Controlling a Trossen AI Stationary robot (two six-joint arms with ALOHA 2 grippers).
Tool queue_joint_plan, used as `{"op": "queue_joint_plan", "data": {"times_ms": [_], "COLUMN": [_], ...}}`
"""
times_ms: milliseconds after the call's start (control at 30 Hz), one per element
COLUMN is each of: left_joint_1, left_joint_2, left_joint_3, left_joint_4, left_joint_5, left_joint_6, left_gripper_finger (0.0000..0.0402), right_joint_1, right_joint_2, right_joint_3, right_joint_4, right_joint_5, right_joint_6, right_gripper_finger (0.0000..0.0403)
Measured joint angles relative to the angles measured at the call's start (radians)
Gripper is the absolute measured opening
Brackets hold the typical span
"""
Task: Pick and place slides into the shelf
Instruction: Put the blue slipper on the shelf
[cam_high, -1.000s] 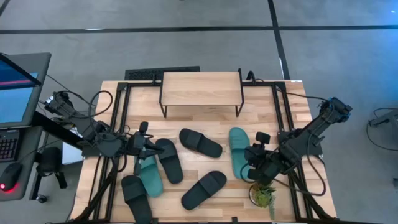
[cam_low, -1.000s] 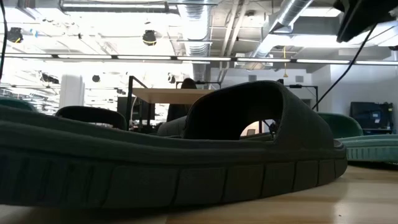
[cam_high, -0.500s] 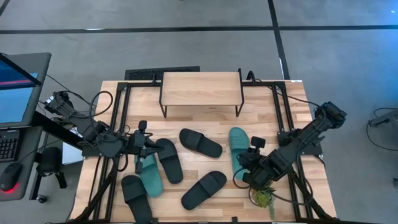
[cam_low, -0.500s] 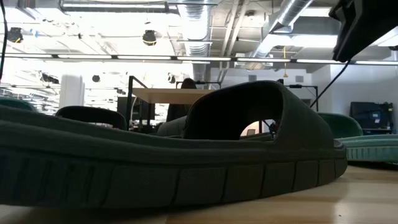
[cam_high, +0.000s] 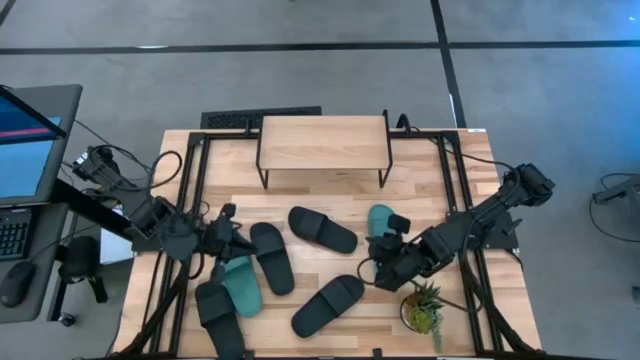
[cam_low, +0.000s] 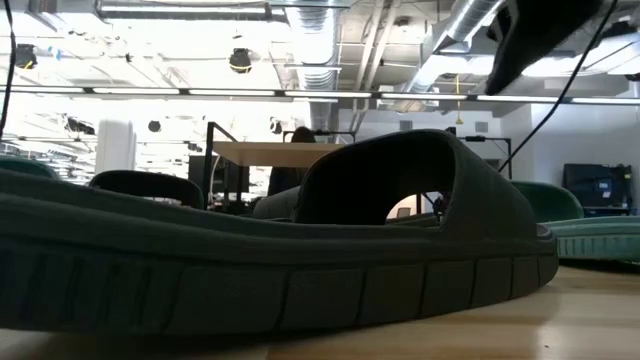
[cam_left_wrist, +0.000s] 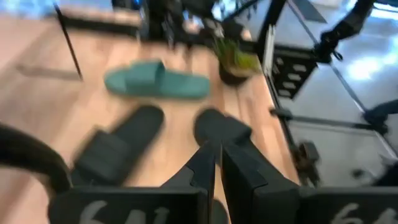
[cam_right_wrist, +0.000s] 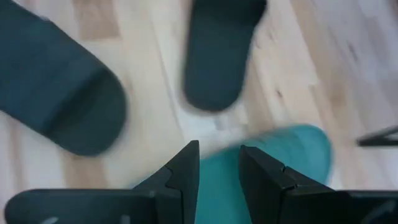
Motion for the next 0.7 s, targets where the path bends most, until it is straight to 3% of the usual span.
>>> {"op": "queue_joint_plan", "data": {"times_ms": [200,500,700], "left_joint_1": [-0.097,-0.119,-0.119], "left_joint_2": [0.008,0.012,0.012], "left_joint_3": [0.000,0.000,0.000], "left_joint_4": [-0.107,-0.111,-0.123], "left_joint_5": [-0.025,-0.176,-0.214], "left_joint_6": [-0.182,-0.182,-0.171], "left_gripper_finger": [0.0014,0.0014,0.0014], "right_joint_1": [0.000,-0.008,0.002], "right_joint_2": [0.000,-0.001,0.000], "right_joint_3": [0.038,0.041,-0.024], "right_joint_4": [-0.067,-0.159,-0.136], "right_joint_5": [0.090,0.120,0.104], "right_joint_6": [-0.002,-0.007,-0.002], "right_gripper_finger": [0.0100,0.0100,0.0100]}}
